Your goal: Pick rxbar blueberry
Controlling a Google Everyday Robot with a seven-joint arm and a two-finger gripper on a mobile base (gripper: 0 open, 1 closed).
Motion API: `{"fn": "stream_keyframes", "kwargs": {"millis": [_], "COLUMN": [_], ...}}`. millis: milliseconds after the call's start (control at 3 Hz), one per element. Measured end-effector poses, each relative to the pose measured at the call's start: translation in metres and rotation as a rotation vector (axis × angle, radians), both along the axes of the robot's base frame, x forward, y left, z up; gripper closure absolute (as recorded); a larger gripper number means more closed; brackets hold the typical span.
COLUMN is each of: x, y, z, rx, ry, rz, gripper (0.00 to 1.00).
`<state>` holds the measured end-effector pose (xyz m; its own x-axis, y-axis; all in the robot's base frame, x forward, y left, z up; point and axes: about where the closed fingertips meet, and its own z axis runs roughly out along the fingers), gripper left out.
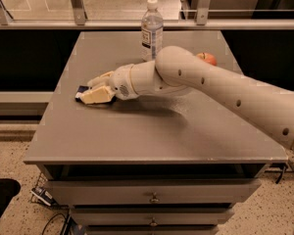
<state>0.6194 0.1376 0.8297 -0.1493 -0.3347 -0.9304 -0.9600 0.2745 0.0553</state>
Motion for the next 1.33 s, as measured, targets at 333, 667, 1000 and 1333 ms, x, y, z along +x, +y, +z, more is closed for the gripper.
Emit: {"fn": "stream_keyframes", "kwargs": {"millis": [333,667,1000,1333], "x": [0.0,0.003,0.004,0.001], "y": [-0.001,-0.016,-0.04,-0.067], "z": [0.005,0.027,0.064,0.105], "rx": [0.031,0.091,0.107,0.111], "ry": [0.001,-0.014,-0.057,-0.111], "rz": [0.009,0.031,0.042,0.052], "gripper": [1.0,1.0,1.0,1.0]}}
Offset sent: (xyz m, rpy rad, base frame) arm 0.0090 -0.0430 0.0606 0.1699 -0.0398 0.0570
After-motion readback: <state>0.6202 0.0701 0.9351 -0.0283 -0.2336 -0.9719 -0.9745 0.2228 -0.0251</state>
